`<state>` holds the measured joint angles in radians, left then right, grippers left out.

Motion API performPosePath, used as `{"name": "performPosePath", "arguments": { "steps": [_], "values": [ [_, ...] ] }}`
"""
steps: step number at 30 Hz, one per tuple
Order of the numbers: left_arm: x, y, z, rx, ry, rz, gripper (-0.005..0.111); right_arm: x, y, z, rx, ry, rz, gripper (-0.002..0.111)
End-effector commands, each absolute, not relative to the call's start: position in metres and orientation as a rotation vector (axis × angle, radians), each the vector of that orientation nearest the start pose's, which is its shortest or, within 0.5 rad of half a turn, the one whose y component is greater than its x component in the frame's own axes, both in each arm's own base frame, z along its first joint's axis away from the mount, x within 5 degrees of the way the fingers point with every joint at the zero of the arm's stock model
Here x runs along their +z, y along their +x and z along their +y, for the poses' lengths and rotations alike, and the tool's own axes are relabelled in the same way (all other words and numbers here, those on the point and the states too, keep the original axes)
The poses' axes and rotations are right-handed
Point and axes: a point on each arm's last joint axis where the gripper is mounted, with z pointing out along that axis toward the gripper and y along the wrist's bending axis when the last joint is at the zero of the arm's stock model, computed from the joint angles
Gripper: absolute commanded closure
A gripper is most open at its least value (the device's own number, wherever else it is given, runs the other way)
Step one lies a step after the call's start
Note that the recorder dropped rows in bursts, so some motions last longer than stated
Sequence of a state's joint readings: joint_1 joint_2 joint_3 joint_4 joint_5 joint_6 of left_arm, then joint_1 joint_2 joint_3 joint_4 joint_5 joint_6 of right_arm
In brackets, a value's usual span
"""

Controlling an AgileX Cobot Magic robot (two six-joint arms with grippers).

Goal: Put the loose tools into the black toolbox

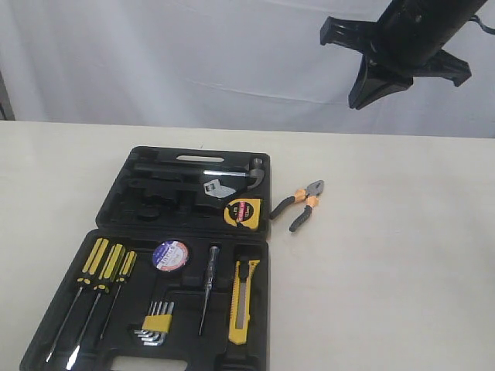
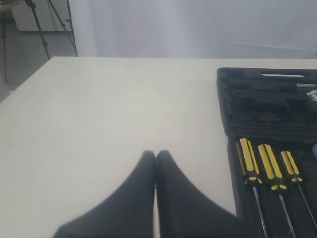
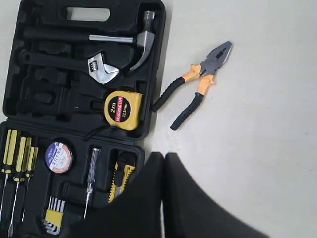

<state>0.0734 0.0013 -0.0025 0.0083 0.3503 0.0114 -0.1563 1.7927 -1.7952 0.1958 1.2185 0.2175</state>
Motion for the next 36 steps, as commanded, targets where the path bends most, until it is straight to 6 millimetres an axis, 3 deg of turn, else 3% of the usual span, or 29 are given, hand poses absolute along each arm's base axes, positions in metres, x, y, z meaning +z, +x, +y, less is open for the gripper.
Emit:
{"name": "performPosePath", "arguments": {
  "steps": [1,10,16,23,26,28,31,36],
  "values": [
    [0.182,0.053,0.004,0.053,-0.056,1.825,0.107,0.355,0.382,-0.044,0.287,0.54,2.639,0.109],
    [0.182,0.053,0.004,0.053,-0.056,1.825,0.107,0.358,0.39,-0.048,0.251,0.529,2.546,0.109],
    [0.182,0.053,0.004,0.053,-0.056,1.825,0.107,0.347,0.418,-0.053,0.278,0.578,2.364,0.109],
    [0.182,0.053,0.004,0.053,-0.056,1.825,0.107,0.319,0.45,-0.055,0.483,0.914,2.186,0.109],
    [0.182,0.053,0.004,0.053,-0.056,1.825,0.107,0.3,0.459,-0.056,0.606,1.27,2.078,0.109],
    [0.182,0.053,0.004,0.053,-0.056,1.825,0.107,0.287,0.464,-0.051,0.685,1.512,1.986,0.109],
    [0.182,0.053,0.004,0.053,-0.056,1.825,0.107,0.271,0.472,-0.036,0.744,1.731,1.881,0.109],
    [0.182,0.053,0.004,0.053,-0.056,1.825,0.107,0.239,0.485,-0.01,0.724,1.937,1.738,0.109]
  ]
}}
